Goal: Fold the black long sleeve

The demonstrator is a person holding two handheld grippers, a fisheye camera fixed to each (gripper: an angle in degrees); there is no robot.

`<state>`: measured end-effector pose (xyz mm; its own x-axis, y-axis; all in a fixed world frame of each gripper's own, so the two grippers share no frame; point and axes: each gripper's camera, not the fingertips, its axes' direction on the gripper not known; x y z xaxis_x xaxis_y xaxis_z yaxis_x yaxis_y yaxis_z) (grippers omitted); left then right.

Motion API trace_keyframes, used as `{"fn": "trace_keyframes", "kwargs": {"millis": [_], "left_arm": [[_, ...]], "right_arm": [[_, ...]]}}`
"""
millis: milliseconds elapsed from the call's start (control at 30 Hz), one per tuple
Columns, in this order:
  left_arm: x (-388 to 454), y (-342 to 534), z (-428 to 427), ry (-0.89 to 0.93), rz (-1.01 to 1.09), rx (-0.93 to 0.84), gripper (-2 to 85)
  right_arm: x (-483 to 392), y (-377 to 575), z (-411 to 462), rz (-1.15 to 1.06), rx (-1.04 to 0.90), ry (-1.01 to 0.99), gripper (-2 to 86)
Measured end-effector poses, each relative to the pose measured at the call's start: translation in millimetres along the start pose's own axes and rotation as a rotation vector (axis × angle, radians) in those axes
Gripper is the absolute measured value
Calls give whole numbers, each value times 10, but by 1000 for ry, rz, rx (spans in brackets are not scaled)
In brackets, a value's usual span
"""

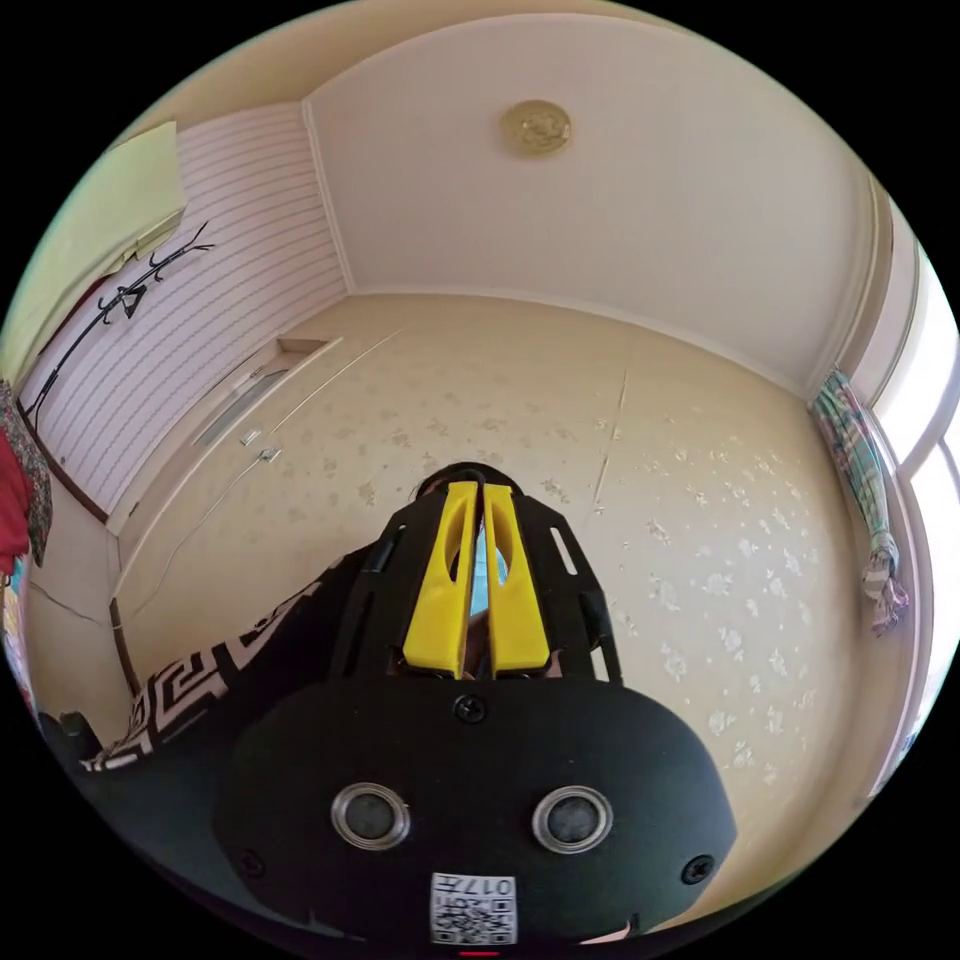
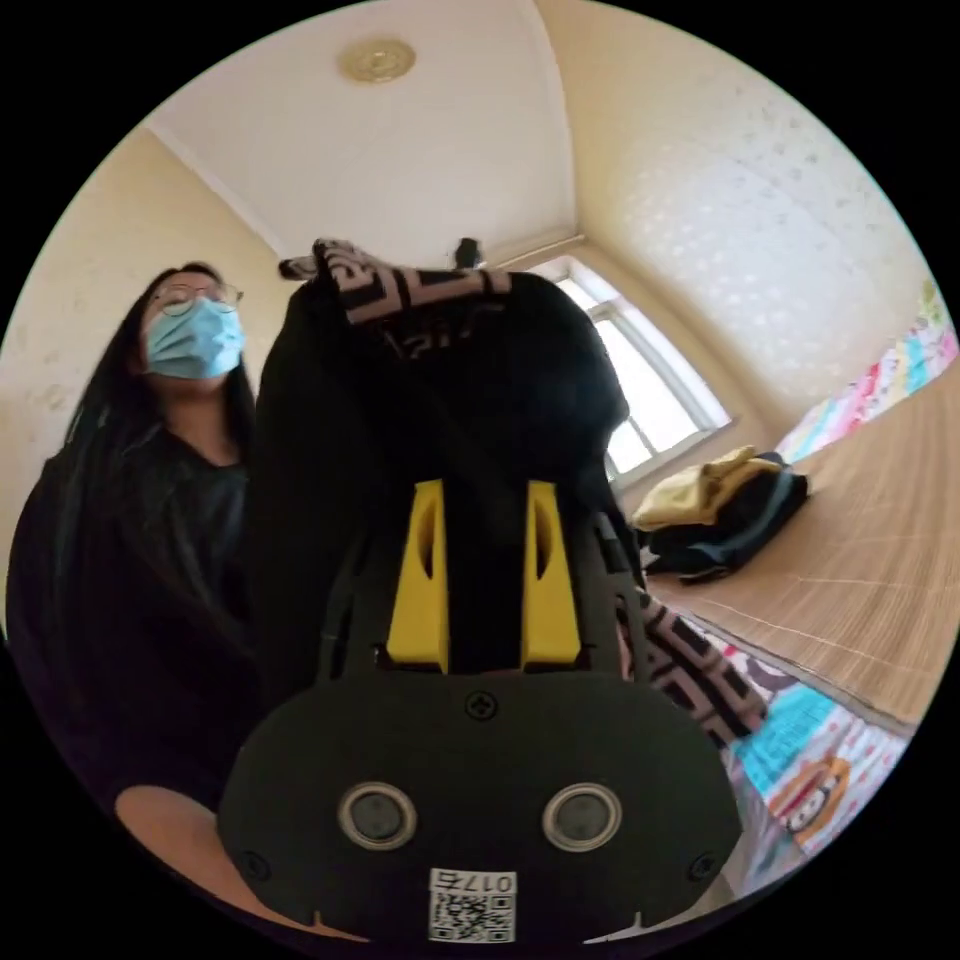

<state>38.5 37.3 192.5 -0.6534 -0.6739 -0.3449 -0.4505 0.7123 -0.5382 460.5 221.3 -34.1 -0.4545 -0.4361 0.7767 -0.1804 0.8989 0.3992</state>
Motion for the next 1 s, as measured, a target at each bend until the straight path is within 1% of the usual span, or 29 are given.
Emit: {"fn": "trace_keyframes", "kwargs": {"millis": [33, 67, 100, 167, 233, 267, 333, 400, 467, 500, 533, 600, 700, 767, 800, 833, 867, 933, 967, 1000], "left_arm": [[-15, -23, 3, -16, -3, 8, -9], [-14, -33, 7, -20, 0, 11, -9], [-2, -55, 25, -24, 6, 10, -9], [41, -89, 57, -42, 24, 3, -9], [111, -131, 61, -100, 39, 25, -9], [128, -142, 55, -112, 41, 35, -9], [233, -183, 13, -134, 66, 76, -9], [390, -186, -36, -169, 121, 107, -9], [593, -142, -96, -258, 189, 156, -9], [738, -103, -126, -348, 237, 192, -9], [876, -71, -152, -440, 288, 230, -8], [1021, -45, -207, -552, 339, 307, -8], [1087, -125, -296, -613, 377, 391, -8], [1071, -214, -363, -691, 372, 453, -7], [1050, -290, -438, -811, 352, 507, -6], [1012, -376, -548, -992, 316, 570, -5], [983, -420, -620, -1099, 290, 600, -3], [745, -554, -1019, -1522, 125, 668, 10], [657, -550, -1143, -1601, 73, 680, 14], [458, -490, -1393, -1705, -42, 689, 33]], "right_arm": [[-47, 0, 69, -62, -12, -41, 48], [-69, -1, 85, -80, -7, -41, 46], [-100, -16, 84, -97, 10, 10, 41], [-142, -100, 14, -111, 18, 142, 39], [-295, -317, -170, -152, 46, 392, 38], [-360, -383, -211, -171, 58, 461, 39], [-700, -661, -335, -281, 112, 688, 41], [-1003, -855, -408, -357, 180, 788, 42], [-1301, -1022, -409, -417, 246, 872, 43], [-1486, -1134, -356, -458, 266, 923, 43], [-1650, -1253, -269, -500, 267, 970, 44], [-1810, -1463, -99, -540, 250, 1033, 44], [-1808, -1900, 196, -491, 180, 1121, 44], [-1612, -2190, 335, -414, 120, 1214, 45], [-1366, -2387, 374, -318, 83, 1285, 47], [-1012, -2584, 363, -190, 31, 1334, 51], [-799, -2671, 348, -129, -7, 1352, 53], [245, -2838, 221, 51, -178, 1430, 79], [528, -2825, 168, 93, -223, 1443, 81], [1060, -2737, 47, 201, -321, 1444, 85]]}}
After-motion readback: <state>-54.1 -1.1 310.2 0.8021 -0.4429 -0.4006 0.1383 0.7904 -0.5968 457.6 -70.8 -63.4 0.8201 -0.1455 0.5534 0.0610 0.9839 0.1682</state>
